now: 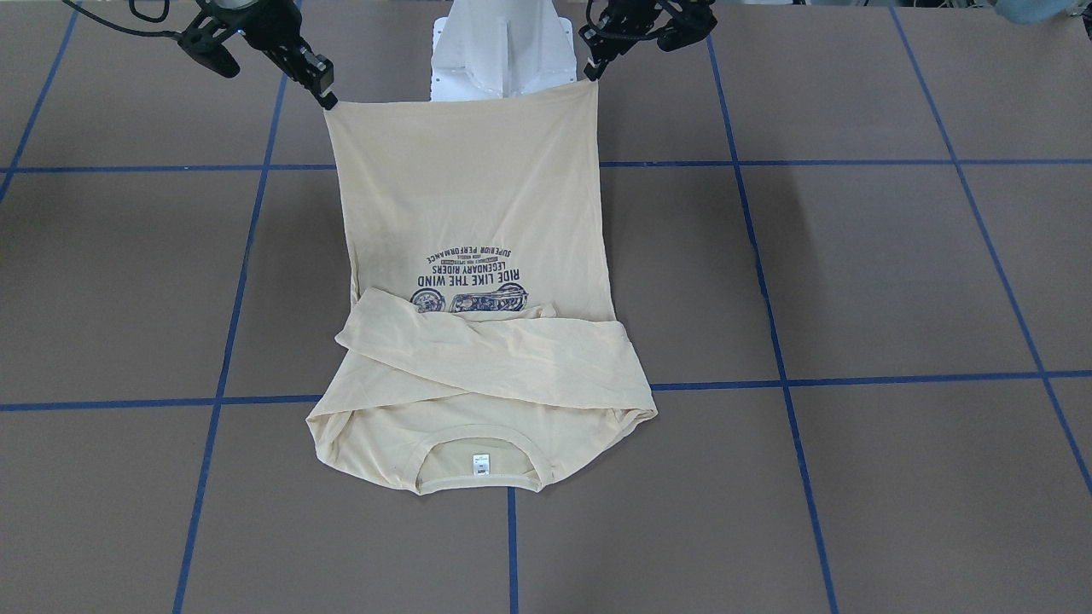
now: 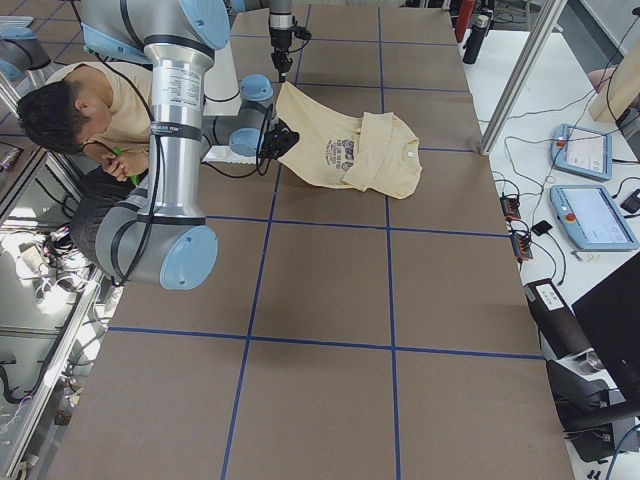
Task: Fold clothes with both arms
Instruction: 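Lift the hem with both grippers and fold it toward the collar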
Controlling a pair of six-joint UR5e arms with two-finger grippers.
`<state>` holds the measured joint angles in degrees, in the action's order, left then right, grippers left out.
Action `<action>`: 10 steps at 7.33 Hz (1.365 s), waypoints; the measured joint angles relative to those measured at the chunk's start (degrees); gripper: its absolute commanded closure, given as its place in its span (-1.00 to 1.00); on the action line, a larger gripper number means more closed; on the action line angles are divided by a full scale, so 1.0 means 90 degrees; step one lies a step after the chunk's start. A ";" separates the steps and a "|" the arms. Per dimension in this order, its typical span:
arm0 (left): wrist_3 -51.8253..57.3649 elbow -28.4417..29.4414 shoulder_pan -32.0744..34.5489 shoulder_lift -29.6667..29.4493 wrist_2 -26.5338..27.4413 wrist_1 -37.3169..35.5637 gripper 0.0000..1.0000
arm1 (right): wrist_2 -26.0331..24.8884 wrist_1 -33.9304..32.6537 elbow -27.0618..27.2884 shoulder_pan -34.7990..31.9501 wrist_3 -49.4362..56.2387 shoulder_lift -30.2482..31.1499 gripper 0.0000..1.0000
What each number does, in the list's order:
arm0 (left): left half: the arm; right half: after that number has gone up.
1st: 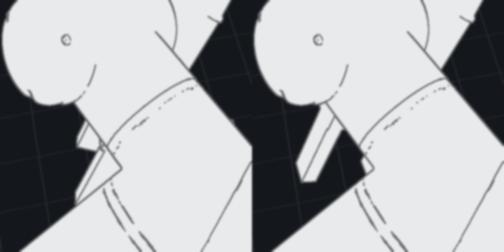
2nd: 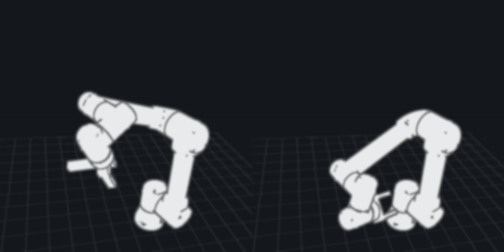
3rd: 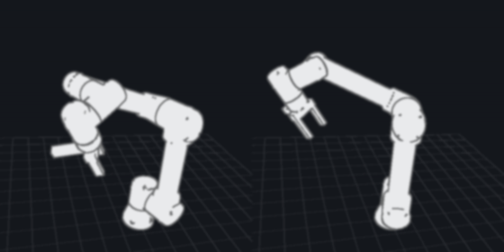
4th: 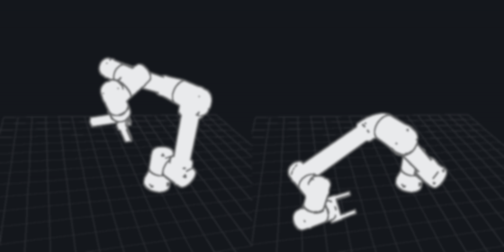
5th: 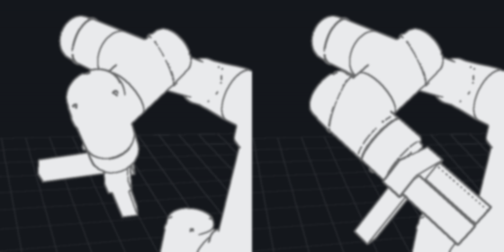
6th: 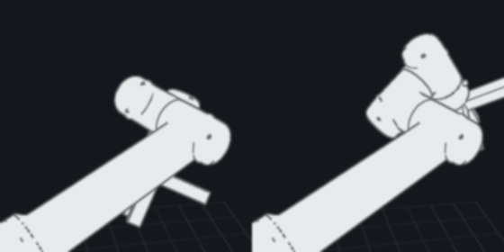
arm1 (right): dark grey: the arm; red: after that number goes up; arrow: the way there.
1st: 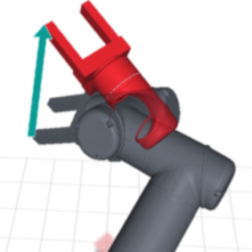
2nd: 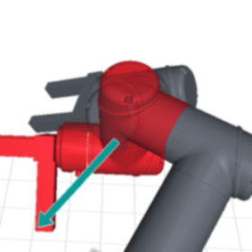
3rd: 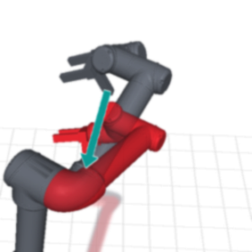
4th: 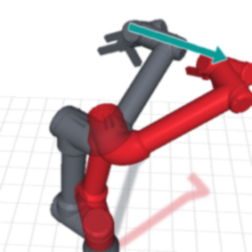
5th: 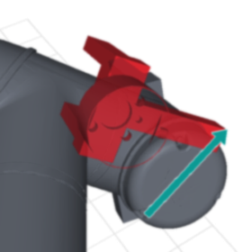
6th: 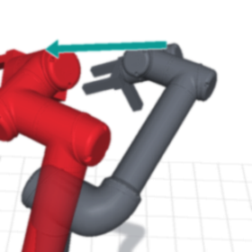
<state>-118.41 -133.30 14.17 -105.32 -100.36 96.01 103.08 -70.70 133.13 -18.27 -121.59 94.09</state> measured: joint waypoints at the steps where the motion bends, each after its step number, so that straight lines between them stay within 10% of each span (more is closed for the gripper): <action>1: 0.0524 0.0115 0.0524 -0.0167 -0.0012 0.0009 1.00 | 0.0408 -0.0139 -0.0550 -0.0627 0.0026 -0.0659 1.00; 5: 0.1890 0.1673 0.2124 -0.0740 -0.0227 0.0548 1.00 | 0.1529 -0.2008 -0.2411 -0.2894 0.1647 -0.3085 1.00; 10: 0.2074 0.3245 0.2803 -0.1496 -0.0227 0.1209 1.00 | 0.1580 -0.2294 -0.4515 -0.3683 0.2797 -0.4634 1.00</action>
<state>-99.75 -104.10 39.40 -118.78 -102.40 106.90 117.30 -91.34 92.49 -51.41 -96.42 52.38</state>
